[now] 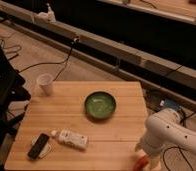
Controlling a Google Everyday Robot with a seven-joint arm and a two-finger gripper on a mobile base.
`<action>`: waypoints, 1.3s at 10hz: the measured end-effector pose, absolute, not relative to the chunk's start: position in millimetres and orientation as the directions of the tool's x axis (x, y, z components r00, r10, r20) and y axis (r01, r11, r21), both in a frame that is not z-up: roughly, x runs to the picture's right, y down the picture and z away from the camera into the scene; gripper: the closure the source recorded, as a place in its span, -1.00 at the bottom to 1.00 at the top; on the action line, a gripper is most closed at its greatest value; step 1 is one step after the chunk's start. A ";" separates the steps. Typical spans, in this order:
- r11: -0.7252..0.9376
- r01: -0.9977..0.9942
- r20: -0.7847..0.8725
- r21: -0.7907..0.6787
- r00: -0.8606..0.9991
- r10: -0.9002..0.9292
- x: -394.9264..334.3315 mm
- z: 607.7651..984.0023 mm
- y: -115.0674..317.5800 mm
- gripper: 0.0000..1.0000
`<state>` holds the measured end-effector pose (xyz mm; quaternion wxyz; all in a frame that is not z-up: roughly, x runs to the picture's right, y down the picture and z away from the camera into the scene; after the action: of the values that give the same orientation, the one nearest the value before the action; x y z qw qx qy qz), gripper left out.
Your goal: Place the pepper in the ceramic cup
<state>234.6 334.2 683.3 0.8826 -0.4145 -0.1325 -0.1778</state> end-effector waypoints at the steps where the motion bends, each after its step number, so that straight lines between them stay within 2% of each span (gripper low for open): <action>1: 0.592 0.427 0.383 -0.684 0.900 -0.206 233.5 683.9 333.7 -0.23; 13: 0.567 0.383 0.390 -0.729 0.914 -0.114 248.9 720.3 355.2 -0.23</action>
<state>248.9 355.2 720.3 0.8722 -0.4428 -0.1514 -0.1424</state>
